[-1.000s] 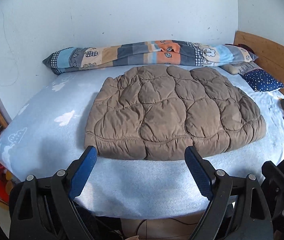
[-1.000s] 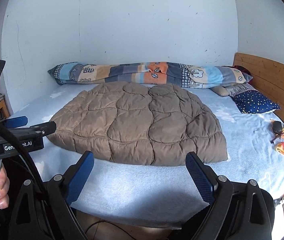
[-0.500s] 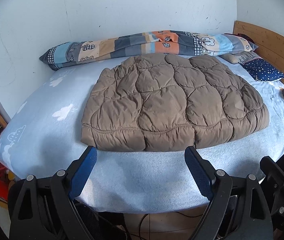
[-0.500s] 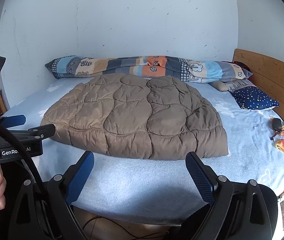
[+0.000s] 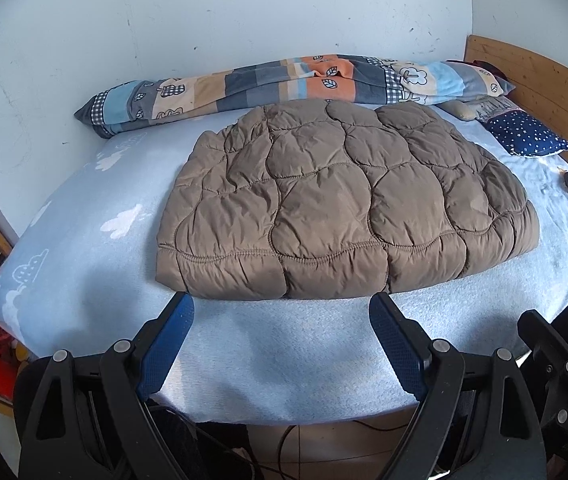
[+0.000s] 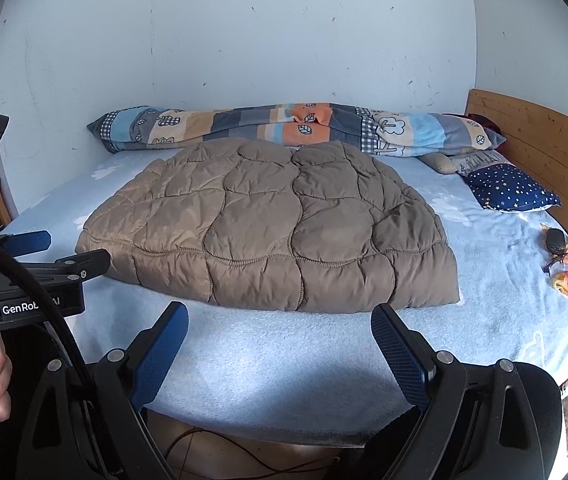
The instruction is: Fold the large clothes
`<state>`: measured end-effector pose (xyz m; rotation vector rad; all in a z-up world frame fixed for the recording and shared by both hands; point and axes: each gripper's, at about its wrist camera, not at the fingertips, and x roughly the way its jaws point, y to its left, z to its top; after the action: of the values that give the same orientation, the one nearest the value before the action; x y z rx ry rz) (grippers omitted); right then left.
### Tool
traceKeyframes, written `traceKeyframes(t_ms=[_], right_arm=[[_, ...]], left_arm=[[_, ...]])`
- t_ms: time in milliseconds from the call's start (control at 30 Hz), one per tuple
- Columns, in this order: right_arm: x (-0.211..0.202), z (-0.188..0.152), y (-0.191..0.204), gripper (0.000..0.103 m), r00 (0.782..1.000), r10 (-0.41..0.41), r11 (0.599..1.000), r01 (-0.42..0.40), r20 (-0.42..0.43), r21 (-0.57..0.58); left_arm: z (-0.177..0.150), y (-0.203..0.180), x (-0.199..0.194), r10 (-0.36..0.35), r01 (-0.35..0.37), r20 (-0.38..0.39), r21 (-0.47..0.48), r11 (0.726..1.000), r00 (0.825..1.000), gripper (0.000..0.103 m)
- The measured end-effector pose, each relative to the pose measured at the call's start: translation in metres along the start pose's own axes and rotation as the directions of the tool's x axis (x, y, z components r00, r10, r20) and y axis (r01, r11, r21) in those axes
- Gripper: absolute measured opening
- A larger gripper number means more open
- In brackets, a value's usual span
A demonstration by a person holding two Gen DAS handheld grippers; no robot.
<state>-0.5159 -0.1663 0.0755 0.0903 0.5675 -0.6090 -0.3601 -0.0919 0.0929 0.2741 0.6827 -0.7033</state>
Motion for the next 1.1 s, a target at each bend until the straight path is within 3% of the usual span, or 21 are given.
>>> traceKeyframes(t_ms=[400,600,1100], right_arm=[[0.004,-0.001,-0.003,0.095,1.0,0.004,1.0,-0.004,-0.015,0.012],[0.005,-0.001,-0.005,0.095,1.0,0.004,1.0,-0.004,-0.021,0.017],[0.006,-0.002,-0.007,0.095,1.0,0.001,1.0,0.0,-0.023,0.028]], left_arm=[[-0.001,0.0,0.018,-0.001,0.003,-0.097,0.018,1.0,0.995,0.089],[0.001,0.004,0.016,-0.029,0.028,-0.087,-0.005,1.0,0.996,0.089],[0.001,-0.001,0.013,0.026,-0.024,-0.069,0.03,0.999,0.997,0.089]])
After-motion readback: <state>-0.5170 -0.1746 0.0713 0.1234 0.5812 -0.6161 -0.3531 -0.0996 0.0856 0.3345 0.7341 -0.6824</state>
